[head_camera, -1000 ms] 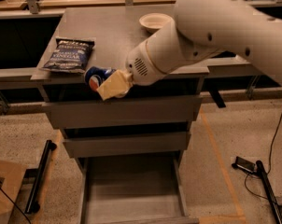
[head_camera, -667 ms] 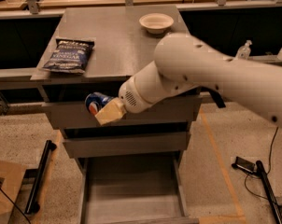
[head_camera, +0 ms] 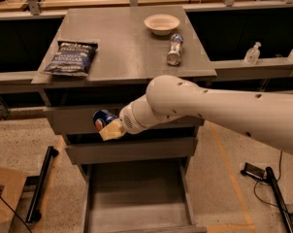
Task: Place pepsi can into bottom drawer
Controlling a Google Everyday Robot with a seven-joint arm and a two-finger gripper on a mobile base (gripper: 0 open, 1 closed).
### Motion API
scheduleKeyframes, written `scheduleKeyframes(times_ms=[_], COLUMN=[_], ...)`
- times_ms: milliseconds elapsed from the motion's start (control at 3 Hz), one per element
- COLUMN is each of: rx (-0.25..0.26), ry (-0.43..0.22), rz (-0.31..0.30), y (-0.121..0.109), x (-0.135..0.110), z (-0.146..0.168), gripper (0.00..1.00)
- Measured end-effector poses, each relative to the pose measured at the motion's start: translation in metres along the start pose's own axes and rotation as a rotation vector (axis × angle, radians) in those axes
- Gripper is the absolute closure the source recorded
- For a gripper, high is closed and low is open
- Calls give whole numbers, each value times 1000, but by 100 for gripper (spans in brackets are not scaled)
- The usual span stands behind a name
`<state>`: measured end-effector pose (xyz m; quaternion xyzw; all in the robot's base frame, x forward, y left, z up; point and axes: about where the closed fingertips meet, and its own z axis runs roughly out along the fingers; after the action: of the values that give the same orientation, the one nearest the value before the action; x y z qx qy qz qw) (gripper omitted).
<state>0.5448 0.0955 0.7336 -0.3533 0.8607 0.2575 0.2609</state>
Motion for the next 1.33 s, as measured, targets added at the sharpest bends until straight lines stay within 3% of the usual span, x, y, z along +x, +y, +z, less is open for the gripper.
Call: scheduleKeyframes(times_ms=[333,667,1000,1333], rx=[-20,-75,-139,-168], ry=[46,120,196,190], rz=[10,79,198,239], y=[-2,-14,-28,-47], x=[14,63,146,188], z=[12,46,100,139], gripper=[100,100,100,100])
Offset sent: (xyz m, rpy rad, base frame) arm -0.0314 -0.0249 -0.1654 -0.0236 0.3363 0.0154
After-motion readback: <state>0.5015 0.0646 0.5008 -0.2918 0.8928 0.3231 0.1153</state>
